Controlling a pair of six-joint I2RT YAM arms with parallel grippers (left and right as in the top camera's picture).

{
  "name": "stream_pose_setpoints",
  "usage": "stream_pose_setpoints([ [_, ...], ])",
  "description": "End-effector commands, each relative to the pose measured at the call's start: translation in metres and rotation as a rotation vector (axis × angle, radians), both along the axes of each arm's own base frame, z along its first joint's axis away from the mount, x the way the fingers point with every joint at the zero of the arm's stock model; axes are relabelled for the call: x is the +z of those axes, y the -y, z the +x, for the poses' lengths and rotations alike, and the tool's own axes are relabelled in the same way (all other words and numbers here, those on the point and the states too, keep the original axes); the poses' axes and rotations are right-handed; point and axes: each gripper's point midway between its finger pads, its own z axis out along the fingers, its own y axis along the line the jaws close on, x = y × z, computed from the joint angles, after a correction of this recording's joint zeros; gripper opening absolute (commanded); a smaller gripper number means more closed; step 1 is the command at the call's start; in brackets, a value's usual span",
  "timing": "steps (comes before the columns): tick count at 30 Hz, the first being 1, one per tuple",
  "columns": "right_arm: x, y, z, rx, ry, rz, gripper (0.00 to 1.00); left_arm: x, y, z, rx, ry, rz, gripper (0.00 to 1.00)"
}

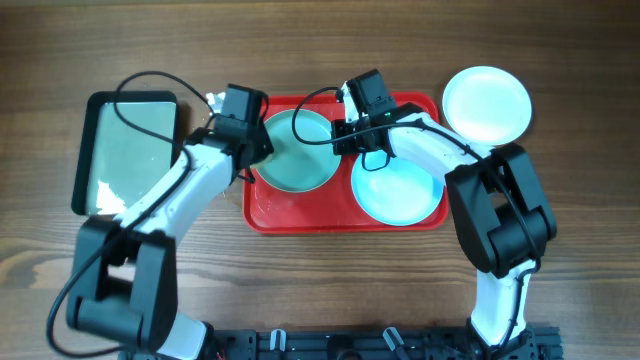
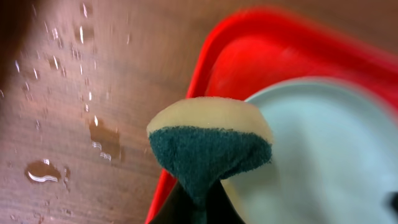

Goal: Clean dirty plates on tray and stack at the side
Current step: 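Hold the teal plate with the right gripper and scrub it with the sponge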

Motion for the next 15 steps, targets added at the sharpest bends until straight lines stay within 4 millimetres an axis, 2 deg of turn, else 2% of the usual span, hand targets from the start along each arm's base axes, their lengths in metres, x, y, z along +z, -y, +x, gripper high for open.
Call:
stream_pose_setpoints([
  [1, -0.010, 0.014, 0.000, -0.033, -0.006, -0.061, 0.04, 0.006, 0.035, 0.004, -0.070, 0.011, -0.198, 0.04],
  [4, -0.010, 0.014, 0.000, -0.032, -0.006, -0.062, 0.04, -0.006, 0.053, 0.006, -0.074, -0.017, -0.291, 0.04],
  [6, -0.010, 0.014, 0.000, -0.032, -0.006, -0.061, 0.04, -0.023, 0.068, 0.004, -0.106, -0.054, -0.319, 0.04],
  [9, -0.010, 0.014, 0.000, -0.033, -0.006, -0.061, 0.04, -0.049, 0.076, -0.002, -0.121, -0.104, -0.292, 0.04],
  [12, -0.010, 0.014, 0.000, -0.032, -0.006, -0.062, 0.04, -0.067, 0.061, -0.002, -0.077, -0.121, -0.210, 0.04],
  [15, -0.010, 0.014, -0.001, -0.032, -0.007, -0.065, 0.04, -0.070, 0.025, -0.003, 0.011, -0.116, -0.047, 0.04],
])
